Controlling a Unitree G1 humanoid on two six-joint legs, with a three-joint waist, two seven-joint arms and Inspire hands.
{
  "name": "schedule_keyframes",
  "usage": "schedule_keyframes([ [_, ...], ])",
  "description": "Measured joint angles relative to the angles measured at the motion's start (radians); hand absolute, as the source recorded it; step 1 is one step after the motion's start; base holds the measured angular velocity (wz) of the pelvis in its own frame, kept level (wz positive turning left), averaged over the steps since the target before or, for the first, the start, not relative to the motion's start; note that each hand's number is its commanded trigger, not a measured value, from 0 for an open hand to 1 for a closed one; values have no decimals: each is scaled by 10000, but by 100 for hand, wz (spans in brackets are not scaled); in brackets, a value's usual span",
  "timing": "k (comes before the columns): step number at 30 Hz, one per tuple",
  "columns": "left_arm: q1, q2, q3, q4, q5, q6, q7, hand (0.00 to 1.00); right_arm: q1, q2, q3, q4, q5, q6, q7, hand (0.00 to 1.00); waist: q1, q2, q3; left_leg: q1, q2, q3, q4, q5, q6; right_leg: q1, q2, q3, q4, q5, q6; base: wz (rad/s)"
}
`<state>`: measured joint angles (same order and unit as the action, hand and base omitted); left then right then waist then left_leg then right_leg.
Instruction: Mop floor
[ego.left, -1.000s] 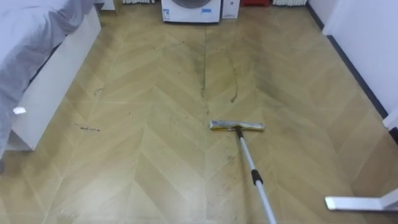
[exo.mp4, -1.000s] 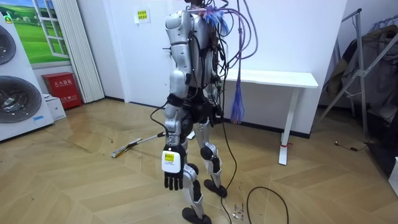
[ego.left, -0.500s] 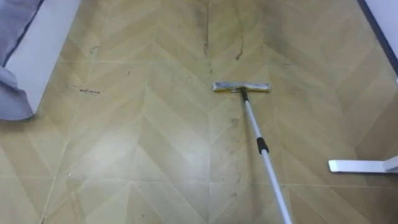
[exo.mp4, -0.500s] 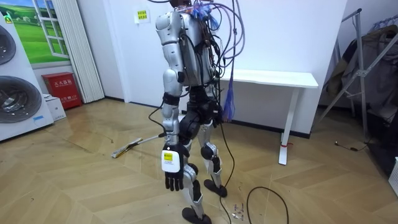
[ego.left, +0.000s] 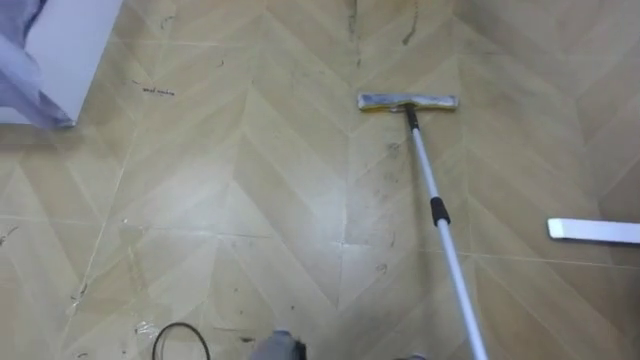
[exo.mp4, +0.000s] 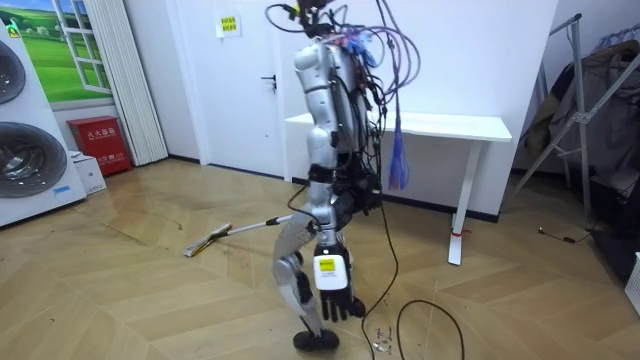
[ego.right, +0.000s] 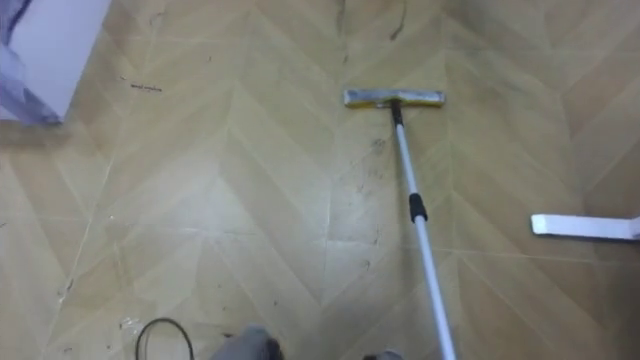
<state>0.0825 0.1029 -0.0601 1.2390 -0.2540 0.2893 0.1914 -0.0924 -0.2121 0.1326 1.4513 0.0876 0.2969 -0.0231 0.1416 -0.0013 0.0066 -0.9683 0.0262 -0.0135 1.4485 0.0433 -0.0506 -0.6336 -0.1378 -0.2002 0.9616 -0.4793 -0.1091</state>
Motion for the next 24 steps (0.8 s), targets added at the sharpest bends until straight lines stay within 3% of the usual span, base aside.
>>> schedule_keyframes([
  [1, 104, -36, -89, 33, -489, -113, 11, 0, -500, -187, -22, 42, -161, 17, 175, 100, 71, -46, 30, -1030, 1, 459, 2496, 129, 76, -28, -23, 183, 133, 1, -28, -70],
  [2, 98, -22, -167, 25, -748, -179, 16, 0, -799, -246, -14, 41, -220, 14, 242, 100, 74, -110, 69, -1497, -6, 752, 3377, 59, 150, -50, -60, 268, 127, 33, -87, -49],
  [3, 57, 32, -222, 12, -1099, -417, 22, 0, -1471, -275, 15, 59, -246, -28, 358, 100, 146, -342, 209, -2146, -23, 1325, 4272, -151, 381, -109, -370, 491, 119, 82, -159, -35],
  [4, -25, 42, -250, 1, -1159, -728, 27, 0, -1981, -269, 57, 147, -185, -217, 417, 100, 224, -631, 384, -2537, -33, 1506, 4367, -423, 515, -91, -619, 677, 80, 116, -142, -29],
  [5, -29, 43, -320, -20, -1116, -889, 15, 0, -2155, -267, 86, 194, -135, -326, 459, 100, 280, -691, 414, -2653, -23, 1501, 4194, -560, 529, -83, -715, 678, 74, 107, -113, -8],
  [6, -44, 44, -422, -47, -999, -1091, -56, 0, -2400, -295, 152, 296, 77, -512, 490, 100, 290, -726, 414, -2676, 68, 1449, 3322, -795, 513, -44, -725, 683, 109, 36, 91, 17],
  [7, -48, 44, -425, -37, -763, -1180, -166, 0, -2436, -368, 305, 318, 418, -567, 543, 100, 290, -519, 307, -2386, 163, 1452, 1707, -991, 513, -53, -673, 524, 201, -144, 410, 28],
  [8, -58, 53, -418, -30, -636, -1203, -257, 0, -2432, -422, 432, 290, 633, -579, 593, 100, 275, -428, 257, -2118, 177, 1468, 680, -1035, 550, -93, -664, 439, 279, -248, 520, 43],
  [10, -190, 163, -351, -40, -106, -1132, -606, 0, -2160, -700, 498, 189, 1441, -640, 709, 100, 163, -62, 168, -528, 103, 1455, -3669, -1383, 571, -117, -692, 51, 609, -750, 771, 48],
  [12, -189, 354, -274, 24, 276, -883, -941, 0, -1820, -924, 506, 149, 1696, -807, 889, 100, 95, 60, 91, 673, 11, 1380, -5587, -1680, 618, 78, -727, -153, 647, -979, 803, 40],
  [13, -286, 407, -230, 21, 524, -762, -1014, 0, -1522, -1060, 508, 168, 1702, -809, 848, 100, -36, 143, 54, 1002, -239, 1515, -5971, -2565, 1249, 297, -942, -202, 616, -997, 1020, 48],
  [14, -259, 410, -203, 16, 534, -741, -1011, 0, -1311, -1131, 499, 226, 1698, -809, 802, 100, -108, 146, 46, 1074, -366, 1502, -5943, -2798, 1481, 342, -1033, -133, 707, -993, 1077, 70],
  [15, -353, 393, -205, -17, 519, -696, -981, 0, -858, -1279, 526, 346, 1717, -788, 683, 100, -280, 215, 62, 1190, -711, 1456, -5755, -3154, 1668, 77, -1066, 385, 1658, -537, 1113, 70],
  [16, -399, 351, -212, -71, 525, -673, -889, 0, -176, -1345, 588, 343, 1780, -777, 505, 100, -371, 446, -7, 1356, -888, 1362, -5450, -3589, 1836, -457, -999, 992, 2835, 645, 1057, 59],
  [17, -397, 339, -210, -156, 550, -669, -831, 0, 178, -1329, 635, 320, 1847, -744, 426, 100, -366, 540, -43, 1485, -925, 1323, -5358, -3807, 1900, -690, -901, 1260, 3334, 1244, 1065, 19],
  [18, -340, 347, -208, -335, 697, -626, -679, 0, 683, -1213, 647, 223, 2016, -617, 340, 100, -367, 805, -94, 1652, -944, 1165, -5212, -4182, 1922, -1186, -574, 1572, 3996, 1699, 1100, -9],
  [20, -457, 374, -210, -412, 731, -647, -477, 0, 1082, -876, 659, 97, 2148, -472, 197, 100, -583, 1019, -70, 1920, -948, 1086, -5273, -4411, 2087, -1942, -202, 1695, 4029, 1632, 1207, 0],
  [21, -546, 385, -203, -436, 720, -706, -429, 0, 1257, -611, 611, 9, 2213, -463, 72, 100, -773, 1085, -77, 2054, -1003, 1084, -5419, -4498, 2157, -2422, 78, 1739, 3382, 1581, 1290, 6],
  [23, -555, 311, -215, -537, 702, -772, -436, 0, 1316, -334, 554, -33, 2255, -457, -92, 100, -890, 1090, -74, 2414, -1121, 1145, -5815, -4578, 2202, -2754, 357, 1766, 1494, 1584, 1288, -8],
  [24, -546, 237, -221, -542, 725, -778, -456, 0, 1278, -243, 428, -40, 2247, -439, -130, 100, -823, 1019, -29, 2739, -1203, 1159, -6126, -4626, 2186, -2745, 428, 1542, 84, 1676, 1217, -28],
])
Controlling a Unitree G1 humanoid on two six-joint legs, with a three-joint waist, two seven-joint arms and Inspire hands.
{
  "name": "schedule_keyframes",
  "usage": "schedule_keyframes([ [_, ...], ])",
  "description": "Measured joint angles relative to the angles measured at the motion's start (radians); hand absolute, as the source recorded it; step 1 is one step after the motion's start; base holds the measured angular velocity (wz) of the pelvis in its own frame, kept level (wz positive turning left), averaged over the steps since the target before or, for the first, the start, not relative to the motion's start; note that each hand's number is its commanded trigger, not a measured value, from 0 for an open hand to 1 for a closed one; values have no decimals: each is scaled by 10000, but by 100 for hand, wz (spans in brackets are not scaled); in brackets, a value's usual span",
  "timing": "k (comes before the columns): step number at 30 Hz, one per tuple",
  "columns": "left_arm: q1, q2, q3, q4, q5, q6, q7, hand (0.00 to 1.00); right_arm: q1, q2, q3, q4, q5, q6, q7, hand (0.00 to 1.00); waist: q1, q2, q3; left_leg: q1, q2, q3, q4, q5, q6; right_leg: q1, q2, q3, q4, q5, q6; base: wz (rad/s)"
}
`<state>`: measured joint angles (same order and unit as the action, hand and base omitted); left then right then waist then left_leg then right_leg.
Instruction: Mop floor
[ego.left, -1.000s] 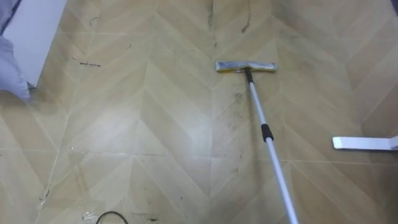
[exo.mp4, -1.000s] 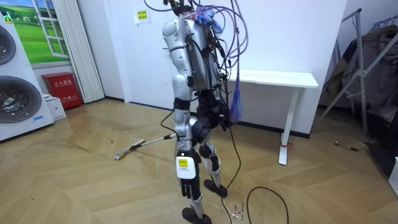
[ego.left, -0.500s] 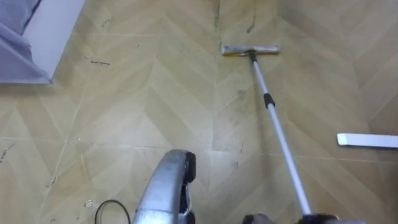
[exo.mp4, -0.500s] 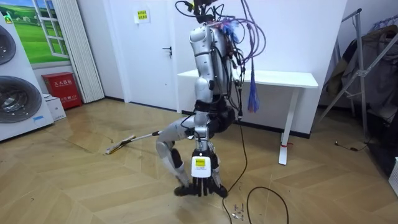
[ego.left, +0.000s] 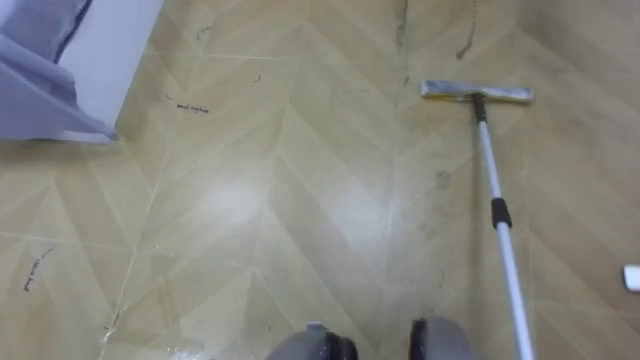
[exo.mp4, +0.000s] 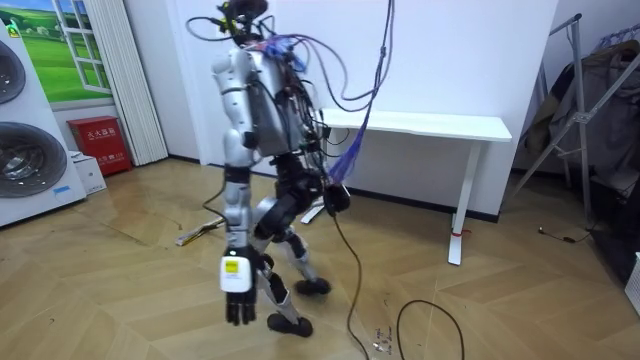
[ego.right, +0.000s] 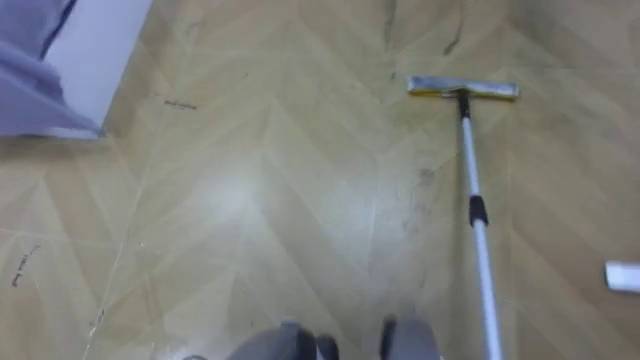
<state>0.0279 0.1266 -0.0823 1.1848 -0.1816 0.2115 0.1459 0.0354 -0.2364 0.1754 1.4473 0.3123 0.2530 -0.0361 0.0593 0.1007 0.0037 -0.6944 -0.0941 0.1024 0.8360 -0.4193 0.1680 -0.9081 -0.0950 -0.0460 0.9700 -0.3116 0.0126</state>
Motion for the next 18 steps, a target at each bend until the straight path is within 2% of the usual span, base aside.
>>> schedule_keyframes([
  [1, 74, -25, 4, 0, 9, 22, -3, 0, -165, 17, -38, 3, -18, 63, -17, 100, 71, -34, 17, 366, -33, -15, -284, -127, -39, 53, 140, -193, -1217, 227, -175, -28],
  [2, 120, -23, 5, 1, 7, 60, -1, 0, -273, 1, -69, 8, -51, 106, -49, 100, 79, -58, 36, 546, -34, -17, -405, -219, -62, 101, 205, -276, -1678, 378, -244, -17],
  [3, 209, 9, 8, 0, -7, 221, 15, 0, -557, -70, -139, 11, -131, 314, -75, 100, 116, -89, 61, 938, -41, -57, -518, -421, -118, 257, 278, -423, -2152, 785, -493, -4],
  [4, 282, 58, 10, 11, -5, 361, 39, 0, -830, -187, -218, 12, -212, 581, -91, 100, 261, -212, 117, 1349, -32, -87, -555, -663, -210, 562, 314, -479, -2102, 955, -651, -5],
  [5, 317, 80, 14, 4, -14, 416, 59, 0, -1013, -273, -234, 35, -245, 725, -98, 100, 364, -251, 123, 1491, -9, -97, -504, -791, -264, 720, 311, -528, -2013, 936, -670, -12],
  [6, 306, 139, 22, -3, -22, 511, 159, 0, -1496, -470, -316, 35, -394, 906, -131, 100, 565, -327, 138, 1534, 61, -78, 106, -903, -480, 839, 225, -698, -1645, 611, -730, -17],
  [7, 288, 241, 16, -103, -51, 536, 264, 0, -2131, -694, -359, 42, -514, 993, -139, 100, 700, -441, 194, 847, 319, 33, 1839, -443, -1166, 874, 306, -713, -1228, 280, -828, -16],
  [8, 289, 324, -2, -137, -101, 514, 318, 0, -2437, -775, -360, 25, -580, 981, -131, 100, 778, -535, 222, 384, 474, 75, 2771, 102, -1520, 876, 347, -678, -983, 123, -951, -18],
  [9, 306, 517, -155, -178, -388, 492, 462, 0, -3162, -878, -324, 12, -644, 964, -58, 100, 909, -856, 244, -549, 603, 140, 4527, 1876, -1925, 867, 340, -556, -475, -285, -1100, -21],
  [10, 311, 665, -228, -184, -744, 471, 585, 0, -3787, -938, -177, -151, -632, 886, 38, 100, 1056, -1208, 245, -1492, 664, 195, 5692, 4044, -2028, 893, 339, -435, -201, -545, -1182, -20],
  [11, 312, 706, -290, -199, -887, 457, 621, 0, -4041, -994, -159, -241, -595, 781, 95, 100, 1124, -1298, 215, -1992, 688, 129, 6275, 4769, -2190, 903, 346, -426, -106, -661, -1217, -18],
  [12, 300, 733, -424, -290, -984, 424, 606, 0, -4479, -1125, -45, -315, -415, 517, 282, 100, 1253, -1342, 228, -3112, 907, 20, 7589, 4575, -1994, 940, 450, -426, 69, -826, -1227, -17],
  [13, 307, 679, -408, -383, -961, 403, 590, 0, -4887, -1167, -8, -311, -316, 235, 430, 100, 1437, -1492, 344, -3925, 1154, 14, 8128, 4054, -1728, 1087, 521, -384, 85, -976, -1212, -16],
  [14, 320, 630, -407, -382, -944, 369, 575, 0, -4993, -1163, -9, -310, -232, 166, 485, 100, 1506, -1542, 372, -4123, 1245, 13, 7957, 3808, -1686, 1228, 554, -353, -2, -1028, -1168, -7],
  [15, 434, 493, -414, -389, -900, 314, 513, 0, -5003, -1145, 0, -283, -115, 85, 584, 100, 1612, -1517, 403, -4029, 1442, 11, 6607, 3362, -1687, 1678, 602, -361, -303, -1111, -1027, 7],
  [16, 621, 427, -416, -483, -900, 278, 297, 0, -4842, -1149, -1, -249, 81, 89, 665, 100, 1634, -1431, 406, -3402, 1507, 19, 4147, 3103, -1699, 2134, 609, -382, -617, -1249, -874, 11],
  [17, 664, 427, -416, -491, -892, 270, 162, 0, -4696, -1160, 12, -247, 195, 88, 706, 100, 1625, -1358, 412, -2971, 1531, 14, 2737, 3087, -1688, 2345, 610, -390, -750, -1349, -817, 12],
  [18, 713, 446, -356, -519, -662, 290, -55, 0, -4224, -1172, 45, -287, 389, 76, 735, 100, 1612, -1220, 365, -2131, 1491, -64, 392, 2745, -1544, 2676, 588, -394, -886, -1600, -677, 29],
])
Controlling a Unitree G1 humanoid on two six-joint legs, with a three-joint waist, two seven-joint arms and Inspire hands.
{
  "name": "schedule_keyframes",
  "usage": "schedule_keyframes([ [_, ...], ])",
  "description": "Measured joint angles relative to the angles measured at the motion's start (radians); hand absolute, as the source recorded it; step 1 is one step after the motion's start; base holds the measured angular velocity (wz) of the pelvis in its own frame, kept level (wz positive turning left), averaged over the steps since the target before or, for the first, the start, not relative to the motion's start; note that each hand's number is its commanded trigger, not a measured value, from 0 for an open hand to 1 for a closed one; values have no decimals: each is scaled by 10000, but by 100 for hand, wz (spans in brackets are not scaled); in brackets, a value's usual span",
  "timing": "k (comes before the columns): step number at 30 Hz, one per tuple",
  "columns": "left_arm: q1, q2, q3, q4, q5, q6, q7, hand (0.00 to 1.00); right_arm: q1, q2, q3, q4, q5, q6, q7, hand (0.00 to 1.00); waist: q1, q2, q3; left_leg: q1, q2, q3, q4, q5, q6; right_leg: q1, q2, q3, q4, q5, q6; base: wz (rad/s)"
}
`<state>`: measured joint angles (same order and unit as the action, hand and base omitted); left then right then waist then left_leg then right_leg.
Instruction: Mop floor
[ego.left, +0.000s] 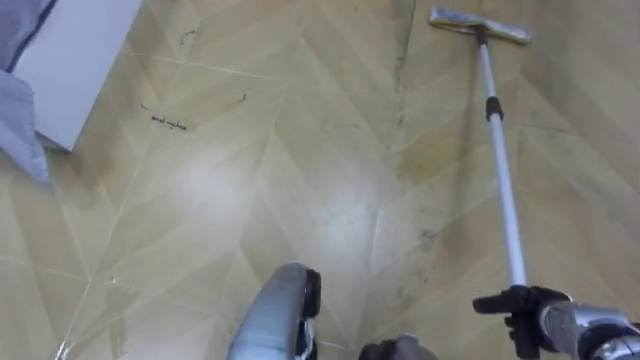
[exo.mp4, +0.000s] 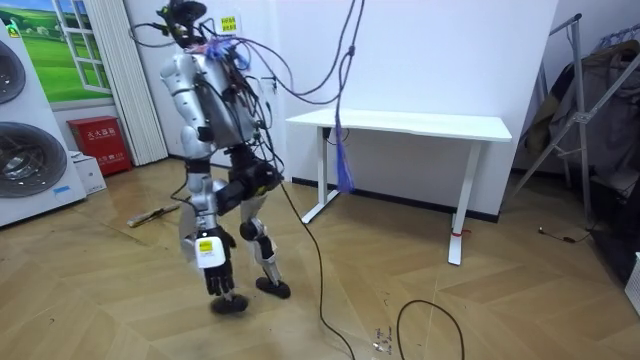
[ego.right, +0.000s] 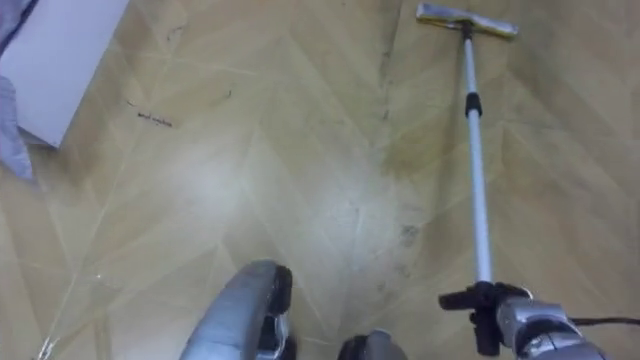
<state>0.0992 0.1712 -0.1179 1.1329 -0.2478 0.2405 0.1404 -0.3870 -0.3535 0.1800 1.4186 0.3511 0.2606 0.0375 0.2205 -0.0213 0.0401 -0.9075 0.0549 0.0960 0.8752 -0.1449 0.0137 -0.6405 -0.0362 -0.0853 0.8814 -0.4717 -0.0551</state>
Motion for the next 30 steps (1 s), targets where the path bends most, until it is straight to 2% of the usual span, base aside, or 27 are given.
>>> schedule_keyframes([
  [1, -16, 7, 20, 90, 317, -1, -142, 0, 645, -47, -36, -21, 140, -29, 1, 100, -147, 114, -113, 411, -270, 68, -631, -828, 418, 146, -165, -28, -112, -248, 287, 43],
  [2, -110, 3, 41, 130, 486, 14, -207, 0, 898, -67, -55, 42, 146, -37, -6, 100, -256, 188, -115, 450, -422, 78, -677, -875, 591, 227, -266, -9, -136, -322, 384, 70],
  [3, -282, -43, 131, 222, 863, 65, -256, 0, 1469, -76, -56, 394, 117, -58, -25, 100, -491, 322, -145, 648, -822, 92, -760, -1084, 903, 427, -520, 137, -16, -461, 540, 64],
  [4, -345, -93, 299, 262, 1192, 76, -244, 0, 2168, -70, -30, 728, 100, -70, -49, 100, -646, 432, -208, 1011, -1167, 146, -803, -1310, 1222, 468, -718, 313, 482, -394, 692, 53],
  [5, -335, -107, 372, 231, 1326, 66, -232, 0, 2608, -73, 0, 759, 100, -71, -84, 100, -724, 522, -277, 1172, -1271, 165, -778, -1471, 1326, 455, -806, 370, 839, -255, 815, 25],
  [6, -244, -98, 386, 38, 1326, 25, -182, 0, 3431, -66, 146, 758, 107, -71, -173, 100, -809, 691, -415, 1440, -1430, 190, -709, -1803, 1439, 183, -905, 575, 1756, 370, 965, 0],
  [7, -155, -96, 378, -152, 1295, -82, -138, 0, 3984, -30, 164, 747, 107, -57, -239, 100, -892, 876, -509, 1691, -1500, 202, -703, -2054, 1528, -232, -912, 828, 2683, 1247, 1045, -7],
  [8, -171, -98, 371, -171, 1306, -106, -125, 0, 4201, 11, 169, 738, 102, -54, -258, 100, -1047, 938, -525, 1792, -1534, 183, -712, -2150, 1562, -430, -879, 919, 3075, 1575, 1044, -7],
  [10, -251, -100, 193, -251, 1233, -281, -26, 0, 4596, 334, 237, 694, 90, -54, -397, 100, -1431, 1203, -408, 2139, -1543, 3, -736, -2413, 1618, -1298, -605, 1142, 3784, 1704, 1017, -16],
  [11, -247, -116, 124, -307, 1231, -293, -16, 0, 4612, 420, 233, 680, 92, -51, -454, 100, -1446, 1225, -399, 2205, -1545, -20, -788, -2438, 1609, -1519, -547, 1145, 3680, 1681, 1049, -38],
  [12, -249, -176, 49, -393, 1235, -294, -12, 0, 4584, 567, 220, 559, 68, -5, -607, 100, -1464, 1267, -365, 2329, -1548, -159, -878, -2525, 1578, -1893, -402, 1122, 3095, 1637, 1042, -42],
  [14, -248, -272, 50, -359, 1287, -277, 8, 0, 4272, 764, 136, 495, -54, 229, -789, 100, -1458, 1269, -361, 2541, -1549, -252, -1083, -2606, 1517, -2179, -296, 1015, 1597, 1647, 1014, -31],
  [15, -238, -330, 43, -298, 1299, -243, 23, 0, 3985, 810, 66, 499, -81, 454, -849, 100, -1452, 1245, -345, 2717, -1550, -309, -1201, -2663, 1462, -2094, -271, 913, 362, 1688, 946, -5],
  [16, -185, -339, 28, -300, 1287, -143, 45, 0, 3615, 800, -91, 513, -161, 651, -873, 100, -1414, 1141, -283, 2926, -1551, -350, -1266, -2757, 1411, -1967, -292, 776, -631, 1803, 770, 0],
  [17, -148, -334, 21, -304, 1225, -71, 74, 0, 3409, 767, -129, 490, -173, 790, -893, 100, -1347, 1136, -299, 3040, -1552, -345, -1280, -2832, 1365, -1896, -290, 660, -1048, 1899, 639, 7],
  [18, -49, -323, -33, -289, 1189, 105, 167, 0, 2920, 653, -161, 510, -205, 1113, -937, 100, -1289, 974, -211, 3277, -1545, -368, -1240, -3024, 1296, -1689, -329, 494, -1267, 2078, 542, 11],
  [20, 3, -286, -78, -244, 889, 403, 361, 0, 2129, 391, -168, 509, -189, 1391, -1017, 100, -1131, 853, -252, 3372, -1495, -455, -665, -3282, 1025, -1549, -337, 315, -871, 1772, 436, 11],
  [21, -19, -137, -155, -256, 468, 413, 475, 0, 1510, 230, -150, 486, -189, 1396, -1089, 100, -986, 690, -184, 2680, -1239, -230, 1010, -2962, 473, -1612, -222, 371, -416, 1518, 317, 5],
  [22, -30, 110, -318, -243, -151, 401, 583, 0, 908, 150, -56, 334, -97, 1355, -1135, 100, -808, 394, -151, 1664, -962, -95, 3063, -1770, -108, -1713, -142, 477, 262, 1264, 93, 0],
  [23, -19, 209, -466, -222, -435, 403, 675, 0, 638, 90, -44, 263, -35, 1309, -1119, 100, -728, 235, -177, 1124, -938, -110, 3932, -870, -258, -1773, -142, 510, 544, 1072, -8, -12],
  [24, 104, 286, -591, -374, -767, 393, 811, 0, 171, -25, -23, 148, 55, 1107, -998, 100, -526, -171, -118, 167, -905, -165, 5167, 1053, -354, -1780, -144, 519, 903, 786, -190, -18],
  [25, 300, 289, -648, -676, -752, 396, 819, 0, -209, -127, -29, -128, 78, 855, -847, 100, -363, -200, -177, -767, -808, -241, 6199, 1673, -457, -1753, -62, 425, 1077, 583, -353, -12],
  [26, 346, 288, -657, -791, -737, 380, 797, 0, -357, -157, -30, -238, 100, 719, -764, 100, -308, -274, -127, -1189, -731, -276, 6570, 1550, -313, -1725, -37, 394, 1172, 480, -351, 0],
  [27, 357, 272, -637, -854, -722, 372, 700, 0, -592, -123, -48, -235, 386, 417, -604, 100, -211, -431, -28, -1749, -572, -162, 6616, 1073, -146, -1559, -25, 369, 1281, 291, -323, 13],
  [28, 499, 205, -626, -930, -669, 373, 555, 0, -584, -79, -52, -220, 615, 286, -422, 100, -194, -443, -11, -1785, -485, -114, 5598, 564, -145, -1185, -15, 315, 1231, 46, -257, 13],
  [29, 617, 187, -625, -989, -621, 356, 456, 0, -507, -67, -42, -219, 723, 275, -364, 100, -192, -421, -8, -1613, -469, -110, 4817, 394, -135, -1005, -16, 305, 1191, -67, -220, 19],
  [30, 821, 157, -616, -1069, -517, 285, 219, 0, -152, -68, 0, -218, 921, 223, -258, 100, -194, -332, -42, -1012, -481, -172, 2644, 234, -88, -572, -16, 265, 1042, -318, -106, 10],
])
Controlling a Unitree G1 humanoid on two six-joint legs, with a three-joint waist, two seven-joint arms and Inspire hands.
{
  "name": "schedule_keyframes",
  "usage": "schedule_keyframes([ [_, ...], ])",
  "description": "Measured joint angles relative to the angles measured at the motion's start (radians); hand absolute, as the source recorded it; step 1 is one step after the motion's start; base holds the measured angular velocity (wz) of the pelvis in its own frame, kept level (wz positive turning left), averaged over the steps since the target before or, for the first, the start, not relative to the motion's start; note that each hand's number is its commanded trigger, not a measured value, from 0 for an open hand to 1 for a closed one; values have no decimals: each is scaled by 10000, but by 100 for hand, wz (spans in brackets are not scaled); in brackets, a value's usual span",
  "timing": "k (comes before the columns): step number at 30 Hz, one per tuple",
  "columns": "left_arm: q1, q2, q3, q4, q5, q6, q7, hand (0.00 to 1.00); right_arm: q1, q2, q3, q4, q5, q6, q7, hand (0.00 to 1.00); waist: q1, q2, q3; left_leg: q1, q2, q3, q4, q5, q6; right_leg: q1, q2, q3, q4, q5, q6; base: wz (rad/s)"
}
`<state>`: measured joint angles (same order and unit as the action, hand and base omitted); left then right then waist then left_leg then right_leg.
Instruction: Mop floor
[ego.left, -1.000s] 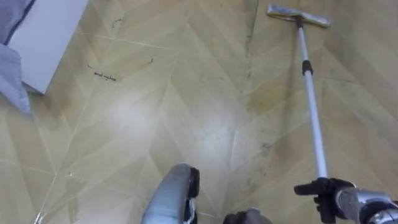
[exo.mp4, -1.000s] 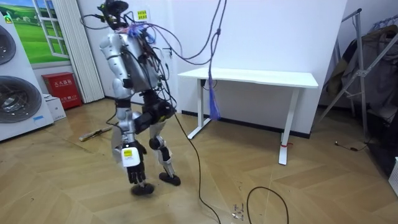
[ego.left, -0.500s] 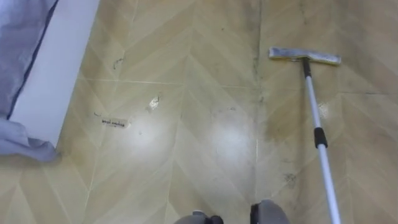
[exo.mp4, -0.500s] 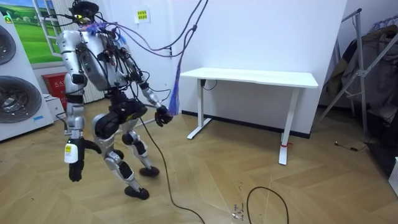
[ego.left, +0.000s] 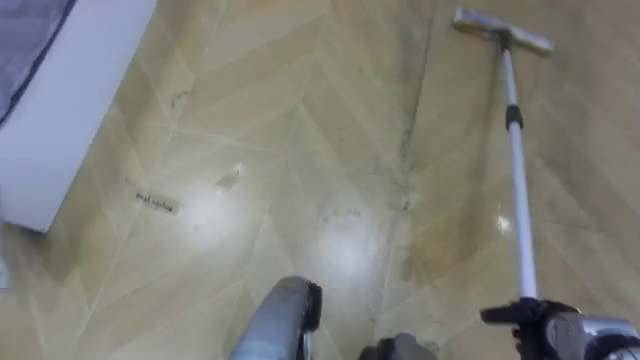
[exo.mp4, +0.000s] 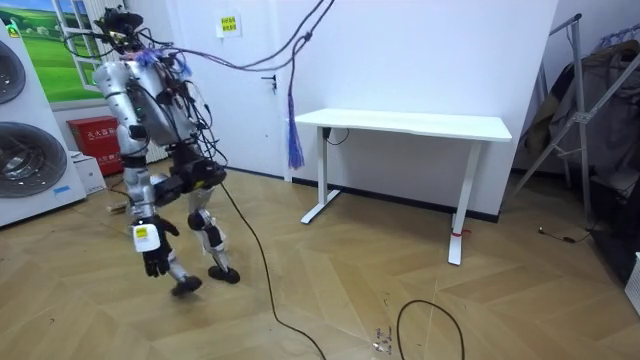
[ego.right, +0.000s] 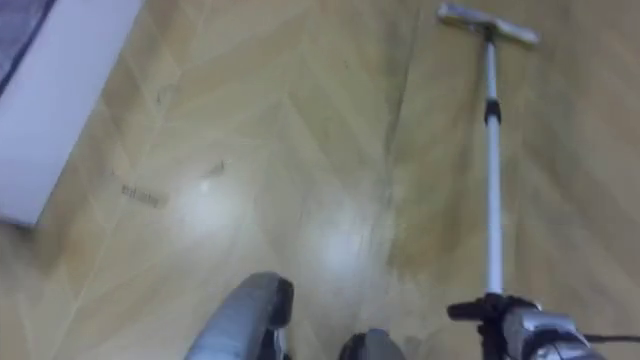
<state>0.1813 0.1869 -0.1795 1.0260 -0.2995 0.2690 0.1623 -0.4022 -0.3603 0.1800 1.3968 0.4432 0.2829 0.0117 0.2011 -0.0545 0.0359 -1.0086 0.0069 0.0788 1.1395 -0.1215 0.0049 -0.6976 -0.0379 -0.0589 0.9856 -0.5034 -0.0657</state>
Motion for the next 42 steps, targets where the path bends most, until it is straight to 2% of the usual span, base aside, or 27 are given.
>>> schedule_keyframes([
  [1, 43, 1, 109, -30, 140, -1, -207, 0, 474, -18, 195, 0, 243, -48, 106, 100, -23, 155, -7, 698, 40, -21, -2019, -169, 88, 413, -10, -22, -142, -323, 59, 10],
  [2, 73, 2, 211, -28, 200, 6, -301, 0, 789, -31, 259, -1, 313, -87, 151, 100, -54, 219, -20, 945, -3, -14, -2525, -520, 199, 595, -54, -20, -209, -482, 131, 22],
  [3, 6, -5, 284, 40, 221, 4, -427, 0, 1476, -89, 276, 24, 328, -110, 132, 100, -159, 388, -137, 1204, -119, 130, -2730, -1235, 659, 886, -245, -125, -355, -683, 345, 38],
  [4, -132, -54, 297, 189, 277, 3, -439, 0, 2041, -124, 363, 305, 281, -120, 45, 100, -283, 562, -162, 1437, -339, 270, -2703, -1533, 1054, 1180, -527, -185, -421, -801, 630, 42],
  [5, -262, -109, 375, 275, 275, 0, -431, 0, 2304, -107, 383, 497, 257, -119, -36, 100, -355, 643, -172, 1589, -513, 289, -2709, -1698, 1150, 1266, -637, -61, -239, -788, 677, 37],
  [7, -544, -218, 512, 386, 276, -110, -298, 0, 3494, 1, 556, 761, 241, -116, -329, 100, -683, 951, -323, 2253, -1147, 344, -2688, -2178, 1601, 991, -974, 416, 1368, 76, 1073, 36],
  [8, -574, -241, 536, 332, 277, -182, -224, 0, 3756, 39, 554, 763, 240, -116, -410, 100, -774, 969, -339, 2380, -1245, 337, -2685, -2296, 1664, 821, -984, 573, 1818, 494, 1102, 14],
  [9, -635, -308, 603, 318, 284, -362, -122, 0, 4064, 120, 547, 794, 243, -117, -487, 100, -905, 1248, -469, 2603, -1310, 201, -2701, -2490, 1733, 531, -815, 845, 2374, 1025, 1143, -28],
  [12, -707, -454, 573, 293, 262, -556, 12, 0, 4200, 479, 566, 769, 245, -117, -749, 100, -1103, 1606, -274, 3245, -1571, -677, -3065, -2644, 1657, -238, -452, 824, 2111, 921, 1149, -51],
  [15, -573, -563, 521, 287, 126, -540, 47, 0, 4199, 845, 590, 526, 227, -33, -983, 100, -1155, 1674, -258, 3785, -1627, -1042, -3697, -2650, 1615, -691, -151, 742, -232, 1005, 1026, -36],
  [18, -488, -562, 564, 361, 82, -265, 227, 0, 3798, 1002, 376, 410, 92, 315, -1115, 100, -1080, 1501, -179, 4332, -1785, -1572, -3878, -2878, 1441, -713, -65, 459, -2126, 1724, 641, -11],
  [19, -389, -550, 598, 359, 51, -173, 324, 0, 3548, 991, 237, 360, -94, 567, -1186, 100, -1060, 1362, -244, 4436, -1803, -1644, -3765, -3047, 1315, -552, -104, 317, -2061, 1865, 525, 4],
  [21, -378, -519, 603, 377, -119, -2, 450, 0, 2909, 822, 96, 420, -231, 872, -1273, 100, -927, 1197, -189, 4176, -1716, -1453, -2633, -3126, 837, -407, -331, -56, -1687, 1849, 311, 14],
  [22, -357, -437, 574, 373, -556, 24, 530, 0, 2424, 650, -56, 513, -355, 888, -1277, 100, -807, 1034, -160, 3459, -1425, -964, -1082, -2655, 47, -402, -310, -124, -1225, 1488, 187, 12],
  [23, -313, -364, 551, 333, -848, 41, 600, 0, 2163, 566, -40, 540, -391, 881, -1253, 100, -676, 881, -159, 3093, -1256, -671, -296, -2237, -293, -443, -311, -107, -959, 1296, 136, 0],
  [24, -170, -208, 401, 139, -1488, 25, 776, 0, 1622, 384, -40, 525, -373, 793, -1144, 100, -488, 651, -202, 2330, -1001, -240, 1017, -981, -542, -515, -294, 0, -555, 974, 52, -8],
  [25, -50, -78, 291, 35, -2018, 2, 842, 0, 1083, 221, -22, 467, -375, 579, -972, 100, -317, 359, -162, 1536, -805, -2, 2077, 740, -508, -503, -294, 37, -306, 774, -33, -7],
  [27, 24, 7, 175, 6, -2188, 0, 832, 0, 389, -17, 37, 392, -358, 344, -691, 100, -130, 165, -144, 456, -608, 3, 3171, 2344, -480, -407, -278, -22, -180, 553, -119, 0],
  [29, 194, 6, 171, -175, -2156, 10, 759, 0, -158, -144, 47, 374, -292, 224, -465, 100, 106, 93, -7, -115, -126, -10, 3277, 1128, -18, -164, -78, -35, -115, 337, -114, -7],
  [31, 371, 1, 185, -349, -2046, 5, 343, 0, -171, -159, 46, 173, -88, 216, -321, 100, 199, 149, 40, 410, 71, -45, 52, -22, 26, 402, -59, -78, -275, -17, 86, 12],
  [32, 356, 0, 185, -383, -1978, -4, 215, 0, -76, -182, 54, 142, -50, 225, -324, 100, 202, 263, 37, 696, 146, -81, -1094, -169, 37, 578, -60, -154, -340, -116, 116, 25],
  [33, 291, 2, 223, -257, -1926, -20, 44, 0, 176, -203, 112, 140, -16, 212, -333, 100, 185, 411, -5, 1057, 163, -2, -2256, -821, 157, 789, -143, -272, -429, -366, 188, 31],
  [34, 125, 2, 229, -159, -1838, -44, -22, 0, 505, -241, 122, 165, -3, 153, -331, 100, 51, 546, -73, 1321, -4, 42, -2513, -1519, 581, 963, -280, -367, -509, -517, 420, 36],
  [36, -195, 0, 366, 12, -1656, -86, -147, 0, 1120, -279, 147, 219, -28, 9, -316, 100, -56, 610, -91, 1483, -371, 141, -2496, -1845, 1051, 1016, -552, -227, -164, -623, 592, 31],
  [38, -447, -8, 591, 111, -1571, -76, -190, 0, 1803, -387, 376, 526, -58, -32, -322, 100, -218, 810, -136, 1857, -750, 196, -2355, -2188, 1403, 750, -803, 29, 1016, -68, 930, 31],
  [40, -493, -19, 579, 113, -1495, -208, -148, 0, 2833, -481, 671, 592, -118, -22, -663, 100, -348, 1197, -346, 2376, -1018, 158, -2322, -2664, 1630, 177, -745, 599, 2580, 1194, 1150, 12],
  [42, -498, -83, 583, 106, -1348, -235, -103, 0, 3181, -361, 757, 562, -156, -29, -964, 100, -484, 1445, -323, 2687, -1040, 115, -2469, -2869, 1710, -428, -660, 646, 2638, 1143, 1139, -12],
])
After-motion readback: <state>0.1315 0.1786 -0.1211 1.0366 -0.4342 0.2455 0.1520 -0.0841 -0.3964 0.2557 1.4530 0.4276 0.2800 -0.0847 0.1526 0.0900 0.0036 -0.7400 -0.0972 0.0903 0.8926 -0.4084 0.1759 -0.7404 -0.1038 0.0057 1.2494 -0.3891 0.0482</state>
